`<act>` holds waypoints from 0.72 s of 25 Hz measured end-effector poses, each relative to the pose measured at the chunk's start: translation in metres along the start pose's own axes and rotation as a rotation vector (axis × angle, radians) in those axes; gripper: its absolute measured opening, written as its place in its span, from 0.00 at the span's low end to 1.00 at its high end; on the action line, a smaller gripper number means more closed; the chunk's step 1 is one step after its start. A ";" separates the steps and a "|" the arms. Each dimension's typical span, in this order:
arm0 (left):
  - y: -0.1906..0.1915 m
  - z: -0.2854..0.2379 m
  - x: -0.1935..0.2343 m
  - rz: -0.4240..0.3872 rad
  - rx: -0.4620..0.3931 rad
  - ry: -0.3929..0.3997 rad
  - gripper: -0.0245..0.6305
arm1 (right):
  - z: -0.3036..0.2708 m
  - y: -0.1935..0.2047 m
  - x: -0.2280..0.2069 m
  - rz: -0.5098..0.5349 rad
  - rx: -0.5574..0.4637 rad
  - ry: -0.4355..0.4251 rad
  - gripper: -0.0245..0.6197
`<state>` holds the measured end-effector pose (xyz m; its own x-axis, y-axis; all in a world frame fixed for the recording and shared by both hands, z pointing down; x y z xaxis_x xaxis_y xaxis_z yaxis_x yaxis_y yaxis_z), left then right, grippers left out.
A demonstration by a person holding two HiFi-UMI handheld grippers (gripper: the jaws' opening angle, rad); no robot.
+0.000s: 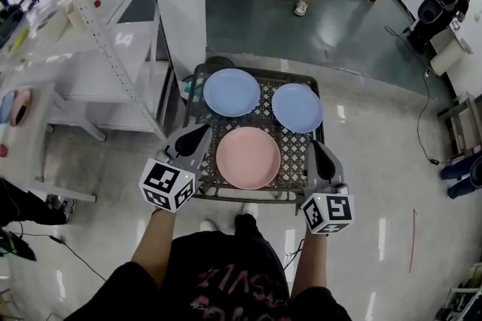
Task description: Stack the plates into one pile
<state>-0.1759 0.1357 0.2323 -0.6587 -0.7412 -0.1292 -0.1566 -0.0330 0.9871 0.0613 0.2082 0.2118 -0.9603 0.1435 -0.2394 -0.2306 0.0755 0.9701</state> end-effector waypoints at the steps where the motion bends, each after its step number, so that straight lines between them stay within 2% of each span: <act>1: 0.001 -0.004 0.000 -0.002 0.005 -0.002 0.04 | -0.003 0.000 -0.004 -0.004 0.001 -0.002 0.05; 18: 0.023 -0.078 -0.011 -0.004 0.129 -0.065 0.04 | -0.059 0.026 -0.084 -0.079 0.104 -0.075 0.05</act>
<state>-0.1149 0.0901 0.2639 -0.7037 -0.6960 -0.1427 -0.2492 0.0538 0.9670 0.1264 0.1404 0.2591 -0.9244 0.2063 -0.3209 -0.2836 0.1909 0.9397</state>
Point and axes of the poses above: the fingertips, and each gripper's own axes: z backward along the fingers, x to its left, y out of its underside, the point moved 2 cm from there along z, backward along the fingers, and after that the axes turned 12 degrees about -z, right-handed, at the moved point
